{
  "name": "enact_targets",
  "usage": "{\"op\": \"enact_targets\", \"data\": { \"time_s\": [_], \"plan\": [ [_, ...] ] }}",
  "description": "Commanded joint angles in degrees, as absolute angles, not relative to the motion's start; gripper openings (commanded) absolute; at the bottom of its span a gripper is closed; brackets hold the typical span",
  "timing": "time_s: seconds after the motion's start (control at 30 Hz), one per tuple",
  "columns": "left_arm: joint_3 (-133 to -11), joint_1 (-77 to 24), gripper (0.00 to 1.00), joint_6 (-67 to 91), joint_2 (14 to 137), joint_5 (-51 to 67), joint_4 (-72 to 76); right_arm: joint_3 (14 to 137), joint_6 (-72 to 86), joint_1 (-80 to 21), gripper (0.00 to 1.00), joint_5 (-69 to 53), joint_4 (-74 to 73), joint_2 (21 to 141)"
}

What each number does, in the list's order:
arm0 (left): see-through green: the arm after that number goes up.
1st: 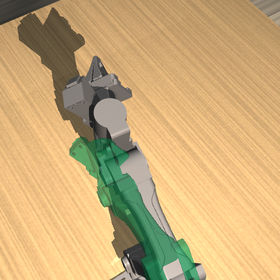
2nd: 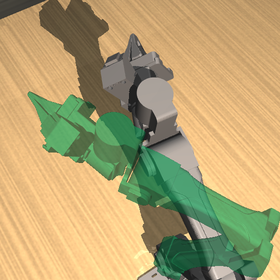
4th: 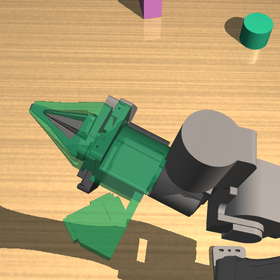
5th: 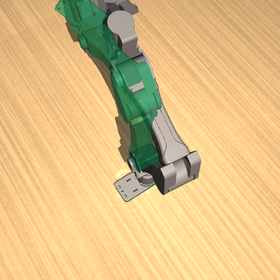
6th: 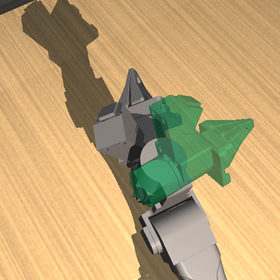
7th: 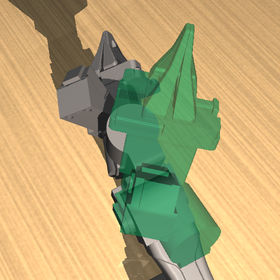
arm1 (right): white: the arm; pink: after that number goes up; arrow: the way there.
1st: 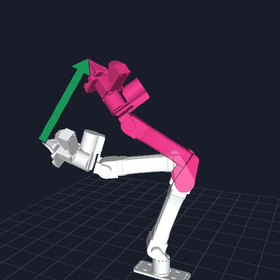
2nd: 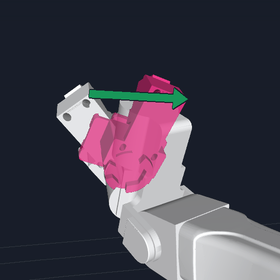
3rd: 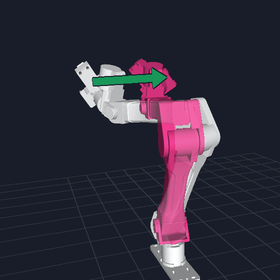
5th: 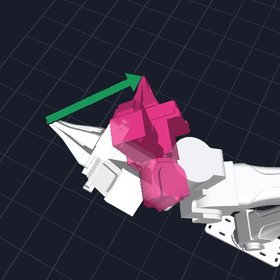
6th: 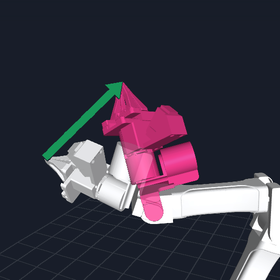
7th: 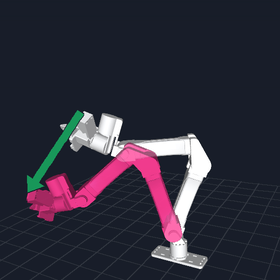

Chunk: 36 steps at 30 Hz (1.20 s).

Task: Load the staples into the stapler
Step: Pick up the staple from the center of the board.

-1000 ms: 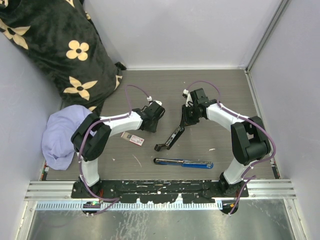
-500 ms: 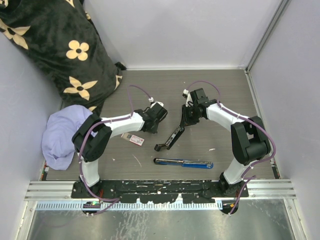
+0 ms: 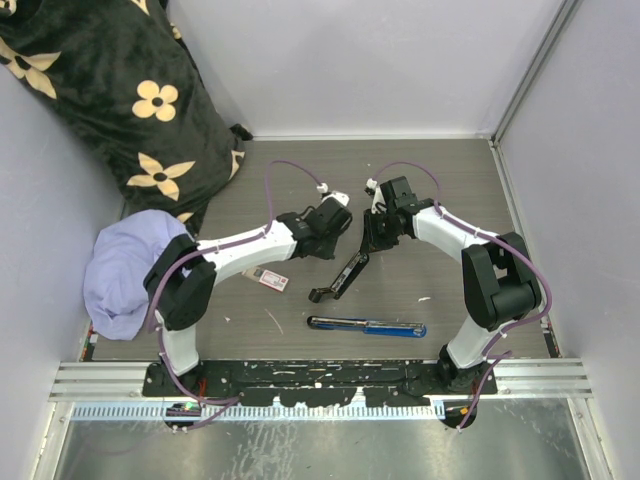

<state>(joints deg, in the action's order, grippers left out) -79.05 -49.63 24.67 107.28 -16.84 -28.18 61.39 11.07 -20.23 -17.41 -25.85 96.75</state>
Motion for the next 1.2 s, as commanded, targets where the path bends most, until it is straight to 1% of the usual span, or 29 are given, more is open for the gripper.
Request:
{"op": "enact_targets", "data": {
  "time_s": [0.0, 0.17, 0.4, 1.17],
  "plan": [
    [-82.72, -53.43, 0.14, 25.36, 102.99, -13.55, -27.81, 58.60, 8.97, -20.76, 0.20, -14.85, -30.27, 99.23],
    [-84.54, -56.33, 0.14, 25.99, 104.22, -12.22, -27.01, 58.46, 9.05, -20.82, 0.20, -15.03, -30.10, 99.32],
    [-86.22, -57.73, 0.14, 25.44, 107.09, -11.60, -26.61, 58.44, 9.05, -20.80, 0.20, -15.19, -30.06, 99.04],
    [-87.45, -57.83, 0.13, 23.49, 111.94, -11.17, -24.88, 58.56, 9.12, -20.78, 0.20, -15.21, -29.99, 99.83]
  ]
}}
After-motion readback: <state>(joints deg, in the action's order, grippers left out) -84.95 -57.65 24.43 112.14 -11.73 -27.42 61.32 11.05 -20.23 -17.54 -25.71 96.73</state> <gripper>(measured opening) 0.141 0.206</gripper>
